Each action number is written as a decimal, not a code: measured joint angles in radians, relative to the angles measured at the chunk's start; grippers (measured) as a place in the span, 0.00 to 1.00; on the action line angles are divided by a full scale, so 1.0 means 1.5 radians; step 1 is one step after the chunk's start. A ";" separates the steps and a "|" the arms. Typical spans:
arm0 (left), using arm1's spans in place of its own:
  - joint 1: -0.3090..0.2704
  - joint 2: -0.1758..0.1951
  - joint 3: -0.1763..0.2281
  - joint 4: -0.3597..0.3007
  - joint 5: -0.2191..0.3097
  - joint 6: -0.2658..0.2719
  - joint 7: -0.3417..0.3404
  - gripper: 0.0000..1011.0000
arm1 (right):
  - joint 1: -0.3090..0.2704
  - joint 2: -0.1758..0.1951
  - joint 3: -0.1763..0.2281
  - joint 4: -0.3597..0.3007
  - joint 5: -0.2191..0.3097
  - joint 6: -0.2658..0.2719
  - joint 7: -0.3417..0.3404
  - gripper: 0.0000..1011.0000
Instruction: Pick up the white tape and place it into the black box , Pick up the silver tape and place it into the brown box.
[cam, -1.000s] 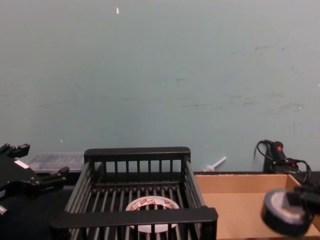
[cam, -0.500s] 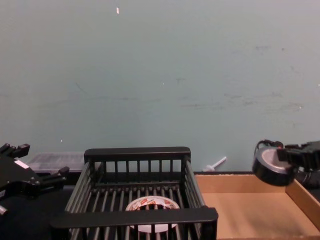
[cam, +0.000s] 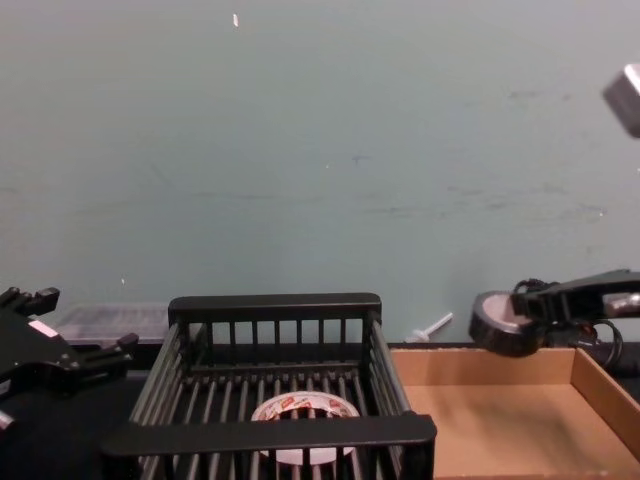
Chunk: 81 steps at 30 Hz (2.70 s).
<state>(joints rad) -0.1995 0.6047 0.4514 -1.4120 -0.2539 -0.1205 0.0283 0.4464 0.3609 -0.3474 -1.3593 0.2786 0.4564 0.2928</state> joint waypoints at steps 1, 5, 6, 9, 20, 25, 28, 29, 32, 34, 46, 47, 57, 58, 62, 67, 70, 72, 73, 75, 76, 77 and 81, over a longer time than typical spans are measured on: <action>0.000 0.000 0.000 0.000 0.000 0.000 0.000 0.99 | 0.010 -0.009 -0.002 0.019 -0.004 0.000 -0.001 0.15; 0.000 0.000 0.000 0.000 0.000 0.000 0.000 0.99 | 0.027 -0.024 -0.007 0.056 -0.013 -0.001 -0.002 0.15; 0.000 0.000 0.000 0.000 0.000 0.000 0.000 0.99 | 0.033 -0.030 -0.010 0.072 -0.017 -0.001 -0.001 0.15; 0.000 0.000 0.000 0.000 0.000 0.000 0.000 0.99 | 0.042 -0.039 -0.012 0.096 -0.023 -0.001 0.000 0.15; 0.000 0.000 0.000 0.000 0.000 0.000 0.000 0.99 | 0.053 -0.053 -0.013 0.132 -0.040 -0.004 0.004 0.15; 0.000 0.000 0.000 0.000 0.000 0.000 0.000 0.99 | 0.053 -0.053 -0.013 0.130 -0.040 -0.004 0.004 0.15; 0.000 0.000 0.000 0.000 0.000 0.000 0.000 0.99 | 0.053 -0.052 -0.013 0.129 -0.039 -0.004 0.004 0.15; 0.000 0.000 0.000 0.000 0.000 0.000 0.000 0.99 | 0.053 -0.052 -0.013 0.129 -0.039 -0.004 0.004 0.15; 0.000 0.000 0.000 0.000 0.000 0.000 0.000 0.99 | 0.053 -0.052 -0.013 0.129 -0.038 -0.004 0.003 0.21; 0.000 0.000 0.000 0.000 0.000 0.000 0.000 0.99 | 0.052 -0.052 -0.013 0.128 -0.038 -0.004 0.003 0.27; 0.000 0.000 0.000 0.000 0.000 0.000 0.000 0.99 | 0.052 -0.051 -0.012 0.127 -0.037 -0.004 0.003 0.62; 0.000 0.000 0.000 0.000 0.000 0.000 0.000 0.99 | 0.052 -0.051 -0.012 0.127 -0.037 -0.004 0.003 0.66; 0.000 0.000 0.000 0.000 0.000 0.000 0.000 0.99 | 0.052 -0.051 -0.012 0.127 -0.036 -0.004 0.003 0.96; 0.000 0.000 0.000 0.000 0.000 0.000 0.000 0.99 | 0.052 -0.051 -0.012 0.127 -0.036 -0.004 0.003 0.96; 0.000 0.000 0.000 0.000 0.000 0.000 0.000 0.99 | 0.052 -0.051 -0.012 0.127 -0.036 -0.004 0.003 0.99; 0.000 0.000 0.000 0.000 0.000 0.000 0.000 0.99 | 0.052 -0.051 -0.012 0.127 -0.036 -0.004 0.003 0.99; 0.000 0.000 0.000 0.000 0.000 0.000 0.000 0.99 | 0.051 -0.051 -0.012 0.126 -0.036 -0.004 0.004 0.99; 0.000 0.000 0.000 0.000 0.000 0.000 0.000 0.99 | 0.048 -0.051 -0.009 0.123 -0.036 -0.006 0.004 0.99; 0.000 0.000 0.000 0.000 0.000 0.000 0.000 0.99 | 0.042 -0.052 -0.005 0.117 -0.038 -0.009 0.004 0.99; 0.000 0.000 0.000 0.000 0.000 0.000 0.000 0.99 | 0.033 -0.051 0.001 0.104 -0.041 -0.013 0.000 0.99; 0.000 0.000 0.000 0.000 0.000 0.000 0.000 0.99 | 0.028 -0.051 0.003 0.099 -0.043 -0.014 -0.002 0.99; 0.000 0.000 0.000 0.000 0.000 0.000 0.000 0.99 | 0.023 -0.050 0.006 0.091 -0.044 -0.016 -0.005 0.99; 0.000 0.000 0.000 0.000 0.000 0.000 0.000 0.99 | -0.005 -0.046 0.021 0.053 -0.050 -0.028 -0.020 0.99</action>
<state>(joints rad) -0.1995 0.6047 0.4514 -1.4120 -0.2539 -0.1205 0.0282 0.4386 0.2917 -0.3165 -1.2799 0.2032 0.4141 0.2632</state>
